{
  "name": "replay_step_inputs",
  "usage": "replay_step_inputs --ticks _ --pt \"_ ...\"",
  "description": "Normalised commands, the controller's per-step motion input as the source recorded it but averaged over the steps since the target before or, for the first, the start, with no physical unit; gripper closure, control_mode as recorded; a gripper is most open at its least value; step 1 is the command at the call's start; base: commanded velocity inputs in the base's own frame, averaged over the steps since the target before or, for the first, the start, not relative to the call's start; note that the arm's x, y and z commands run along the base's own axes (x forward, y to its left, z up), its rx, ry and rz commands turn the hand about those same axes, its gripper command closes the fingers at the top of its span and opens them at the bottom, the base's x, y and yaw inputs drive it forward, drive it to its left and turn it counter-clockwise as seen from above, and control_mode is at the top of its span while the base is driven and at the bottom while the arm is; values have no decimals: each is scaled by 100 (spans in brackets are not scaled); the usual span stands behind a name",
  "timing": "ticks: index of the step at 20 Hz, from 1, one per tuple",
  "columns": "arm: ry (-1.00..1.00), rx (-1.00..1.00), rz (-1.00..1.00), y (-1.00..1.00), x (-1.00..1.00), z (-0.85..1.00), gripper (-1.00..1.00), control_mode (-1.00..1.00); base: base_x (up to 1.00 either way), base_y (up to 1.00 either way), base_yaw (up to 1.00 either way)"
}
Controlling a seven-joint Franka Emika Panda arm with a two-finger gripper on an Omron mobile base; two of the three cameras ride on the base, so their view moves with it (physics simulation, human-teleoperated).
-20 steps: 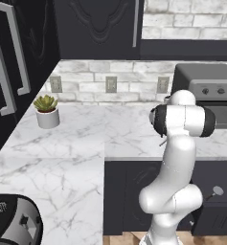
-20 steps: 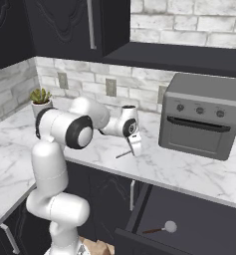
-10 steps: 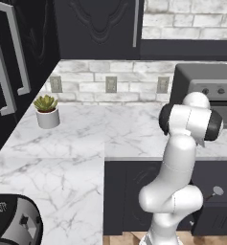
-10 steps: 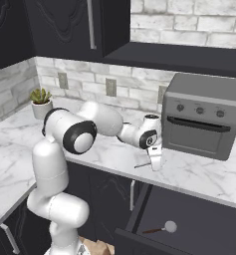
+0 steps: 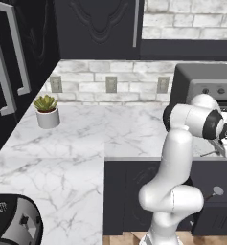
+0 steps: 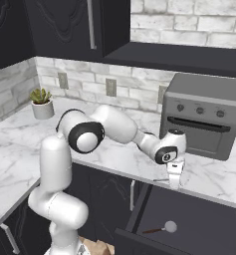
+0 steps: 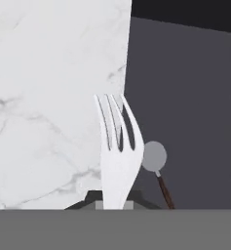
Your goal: Organize the utensils by type. Pick up the wooden spoons from the counter and place them in the open cabinet. Then pick up the metallic utensils from the counter and place them in the open drawer.
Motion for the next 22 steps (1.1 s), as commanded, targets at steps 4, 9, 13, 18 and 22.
replay_step_inputs --ticks 4,9,13,18,22 --pt "-12 0 -13 -84 -60 -48 100 -100 0 0 0" --pt "-12 0 -12 -74 -48 -50 100 -100 0 0 0" --pt "-1 1 -3 -55 -21 -51 100 -100 0 0 0" --pt "-12 4 0 -48 -21 -45 100 -100 0 0 0" --pt "-4 2 0 -45 -50 -30 100 -100 0 0 0"
